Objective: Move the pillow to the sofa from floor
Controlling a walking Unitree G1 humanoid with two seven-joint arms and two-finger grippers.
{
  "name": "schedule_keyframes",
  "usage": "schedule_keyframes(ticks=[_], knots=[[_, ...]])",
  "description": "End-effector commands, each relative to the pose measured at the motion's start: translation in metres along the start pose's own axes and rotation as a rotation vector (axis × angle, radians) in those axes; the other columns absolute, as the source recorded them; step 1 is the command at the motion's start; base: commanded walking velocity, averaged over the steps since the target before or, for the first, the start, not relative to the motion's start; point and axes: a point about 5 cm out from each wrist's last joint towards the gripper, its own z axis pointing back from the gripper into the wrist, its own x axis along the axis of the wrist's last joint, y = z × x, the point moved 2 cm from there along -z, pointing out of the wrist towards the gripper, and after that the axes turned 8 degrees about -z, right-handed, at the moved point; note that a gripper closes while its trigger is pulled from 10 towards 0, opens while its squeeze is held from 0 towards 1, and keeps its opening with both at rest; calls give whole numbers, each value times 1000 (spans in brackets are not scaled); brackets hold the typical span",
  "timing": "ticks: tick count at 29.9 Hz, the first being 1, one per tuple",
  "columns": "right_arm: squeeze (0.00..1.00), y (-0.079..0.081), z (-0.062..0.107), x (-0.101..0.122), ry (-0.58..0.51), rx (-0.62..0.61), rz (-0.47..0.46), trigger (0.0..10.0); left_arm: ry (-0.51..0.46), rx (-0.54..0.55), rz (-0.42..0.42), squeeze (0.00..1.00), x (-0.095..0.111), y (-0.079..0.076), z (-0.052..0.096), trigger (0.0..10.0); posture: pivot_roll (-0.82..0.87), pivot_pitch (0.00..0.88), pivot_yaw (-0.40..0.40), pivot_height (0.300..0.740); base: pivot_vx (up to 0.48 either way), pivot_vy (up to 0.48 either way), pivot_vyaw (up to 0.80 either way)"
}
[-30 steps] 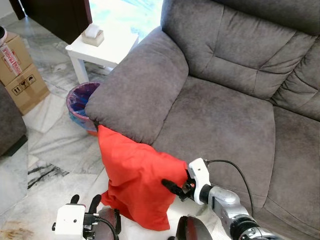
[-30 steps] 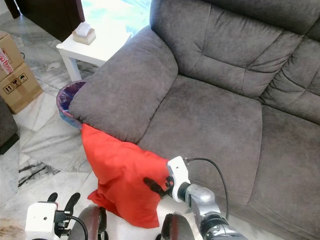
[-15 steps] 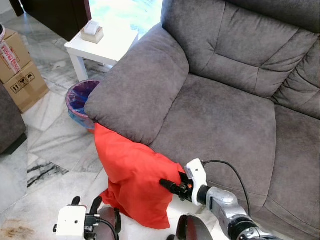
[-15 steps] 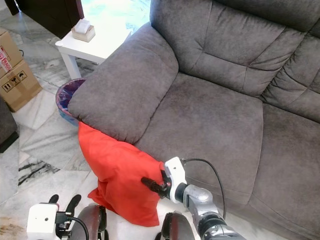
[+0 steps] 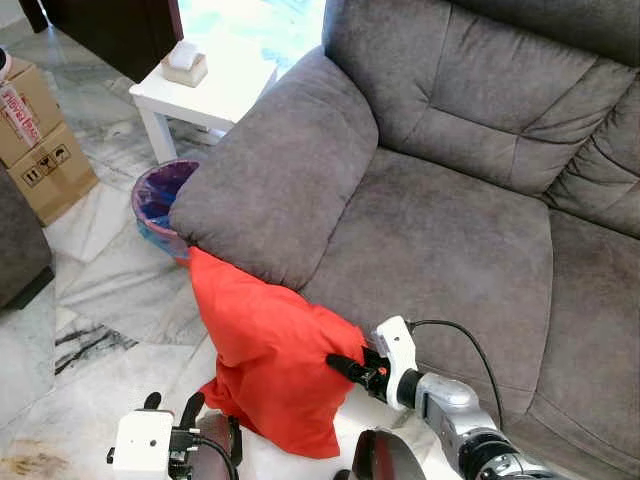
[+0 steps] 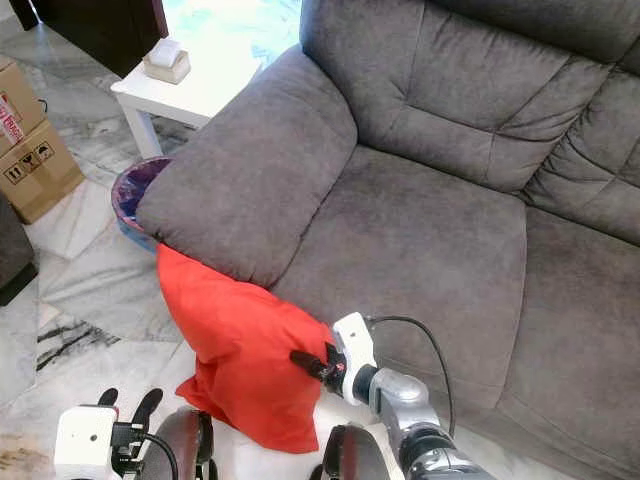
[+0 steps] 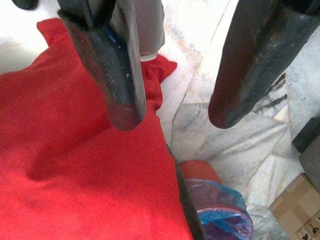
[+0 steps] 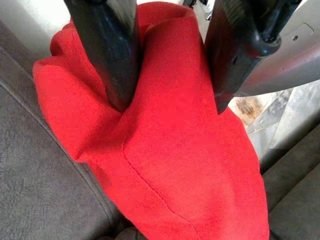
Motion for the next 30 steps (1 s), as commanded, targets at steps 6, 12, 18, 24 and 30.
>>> schedule_keyframes(ticks=[6, 12, 18, 24, 30], knots=[[0, -6, 7, -7, 10, -19, -31, 0, 25, -9, -2, 0, -4, -3, 3, 10000, 333, 289, -147, 627, 0, 0, 0], [0, -8, 8, -8, 10, -31, -30, 0, 22, -9, 2, 0, -4, -4, 1, 10000, 330, 273, -151, 627, 0, 0, 0], [0, -9, 8, -7, 0, -42, -37, 0, 16, -9, 6, 0, -4, -5, -4, 10000, 321, 250, -150, 627, 0, 0, 0], [0, -11, 12, -11, 2, -42, -51, 0, 5, -13, 10, 0, -3, -7, -11, 10000, 312, 231, -153, 627, 0, 0, 0], [0, -18, 17, -9, -24, -70, -93, 0, -6, -14, 27, 0, -3, -10, -19, 10000, 294, 203, -158, 627, 0, 0, 0]])
